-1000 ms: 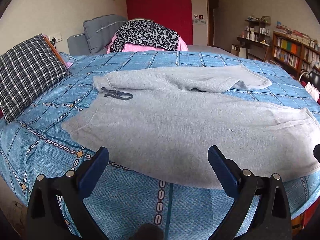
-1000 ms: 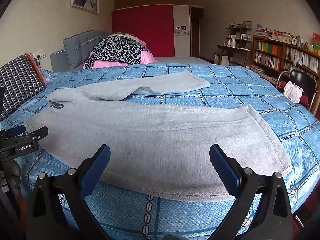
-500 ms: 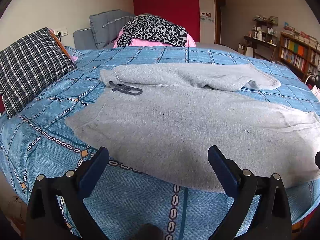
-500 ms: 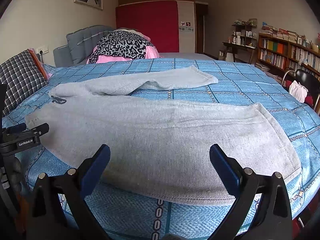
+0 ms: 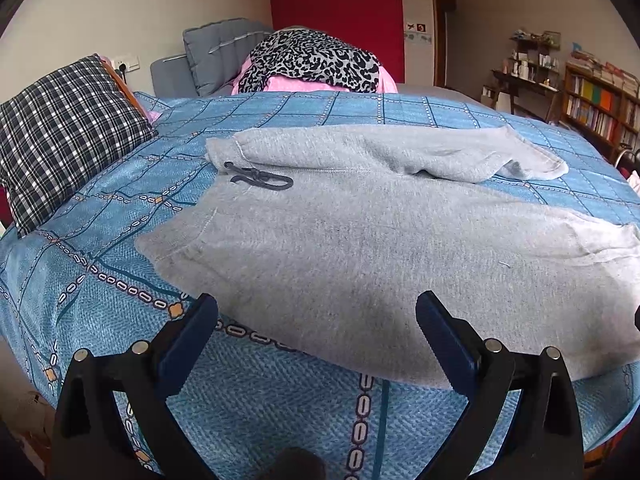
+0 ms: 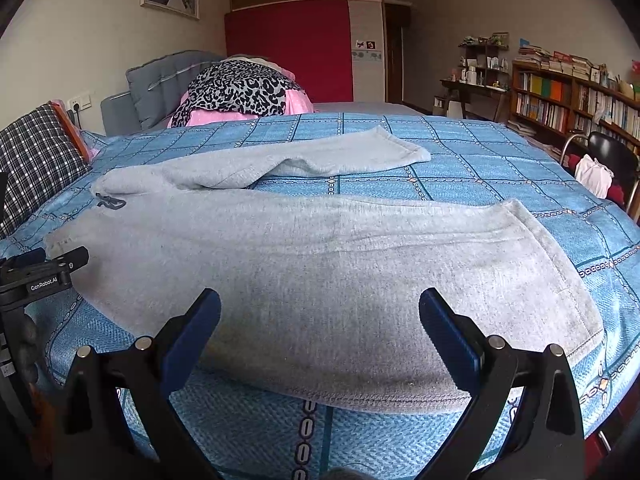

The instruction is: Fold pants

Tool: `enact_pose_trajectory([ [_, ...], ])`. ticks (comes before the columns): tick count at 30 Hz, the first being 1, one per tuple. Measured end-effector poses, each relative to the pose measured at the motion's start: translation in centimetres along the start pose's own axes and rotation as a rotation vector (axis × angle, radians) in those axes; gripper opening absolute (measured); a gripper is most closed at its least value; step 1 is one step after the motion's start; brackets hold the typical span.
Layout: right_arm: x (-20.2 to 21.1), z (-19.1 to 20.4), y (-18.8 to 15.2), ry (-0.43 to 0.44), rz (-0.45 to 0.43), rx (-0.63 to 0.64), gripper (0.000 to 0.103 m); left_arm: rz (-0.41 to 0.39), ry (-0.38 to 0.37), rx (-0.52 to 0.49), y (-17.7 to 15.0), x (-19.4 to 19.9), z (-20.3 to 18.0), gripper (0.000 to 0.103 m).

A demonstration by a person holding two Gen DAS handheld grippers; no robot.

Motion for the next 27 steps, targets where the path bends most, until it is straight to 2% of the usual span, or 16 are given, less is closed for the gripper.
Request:
enact_pose_trajectory([
  [11, -1.1, 0.5, -0.3, 0.007, 0.023, 0.005, 0.101, 0.043, 0.136, 0.142, 0.7, -2.3, 7.0, 0.098],
  [19, -1.5, 0.6, -0.4, 0.012, 0.034, 0.006, 0.101, 0.086, 0.164, 0.241, 0.7, -5.3, 10.9, 0.098],
  [24, -1.7, 0.4, -0.6, 0.013, 0.043, 0.003, 0.101, 0.099, 0.133, 0.273, 0.9, -6.2, 11.7, 0.098],
  [27, -2.0, 0.4, -0.7, 0.016, 0.050, 0.000, 0.101, 0.114, 0.077, 0.294, 1.1, -6.6, 11.8, 0.098],
])
Point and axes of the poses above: each gripper's, at about its wrist camera, not at the fingertips, and x roughly against the way its jaws point, z to its left, y to its top, the point moved 2 cm from there along -x, roughly the way its jaws point, and after that the axes turned 12 degrees about -z, right-handed, at the moved point
